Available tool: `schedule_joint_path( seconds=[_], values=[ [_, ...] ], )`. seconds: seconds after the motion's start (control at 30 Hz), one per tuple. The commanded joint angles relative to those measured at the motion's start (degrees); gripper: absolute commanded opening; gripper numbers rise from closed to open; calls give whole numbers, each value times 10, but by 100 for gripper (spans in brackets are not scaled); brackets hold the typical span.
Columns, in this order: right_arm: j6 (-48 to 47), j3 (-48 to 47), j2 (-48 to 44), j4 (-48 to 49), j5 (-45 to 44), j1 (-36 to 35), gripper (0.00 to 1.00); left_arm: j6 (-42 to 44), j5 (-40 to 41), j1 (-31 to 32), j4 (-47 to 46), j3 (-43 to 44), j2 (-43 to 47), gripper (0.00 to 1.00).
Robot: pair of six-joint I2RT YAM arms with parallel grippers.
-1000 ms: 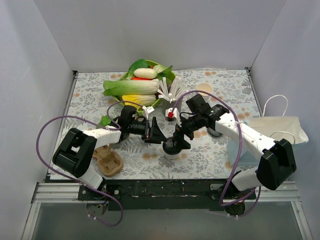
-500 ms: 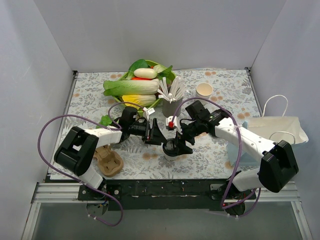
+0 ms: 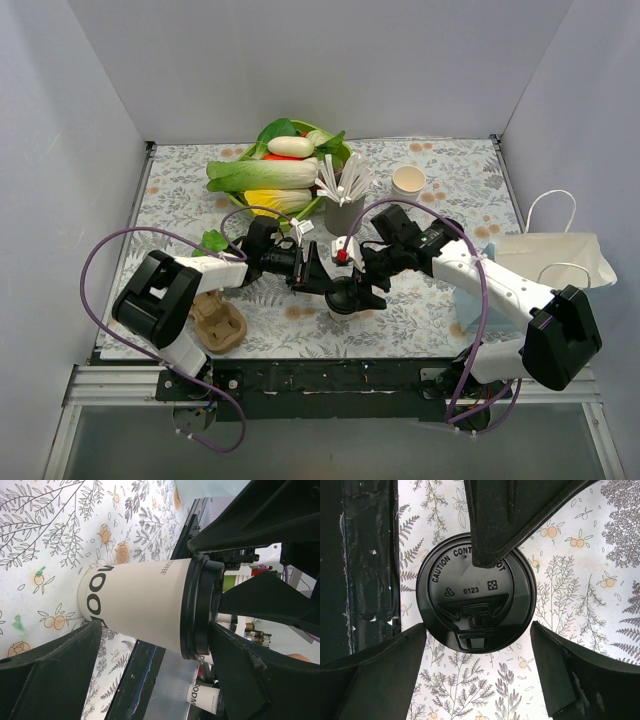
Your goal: Pack the takeout coffee
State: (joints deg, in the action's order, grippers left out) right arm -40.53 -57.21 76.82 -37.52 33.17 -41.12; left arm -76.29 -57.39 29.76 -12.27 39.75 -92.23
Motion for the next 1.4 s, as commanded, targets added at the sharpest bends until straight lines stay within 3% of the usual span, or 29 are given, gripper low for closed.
schedule_joint_path(
  seconds=[0.0,0.37,0.6,0.8,0.97,1.37],
  values=[
    [13,-9,-4,16,-2,-3,92,26,3,2,16,-1,-10,85],
    [30,-37,22,-11,15,0,91,-18,-9,-8,-34,5,-15,85],
    [78,-58,30,-22,13,18,98,-13,-4,-8,-18,16,-30,85],
    [144,-78,56,-49,93,89,98,-10,0,-8,-14,8,-31,84],
    [242,-65,94,-14,189,145,98,-5,5,-8,-8,2,-32,84],
    [356,-28,146,68,260,160,98,-28,3,-12,-21,7,-59,84]
  ],
)
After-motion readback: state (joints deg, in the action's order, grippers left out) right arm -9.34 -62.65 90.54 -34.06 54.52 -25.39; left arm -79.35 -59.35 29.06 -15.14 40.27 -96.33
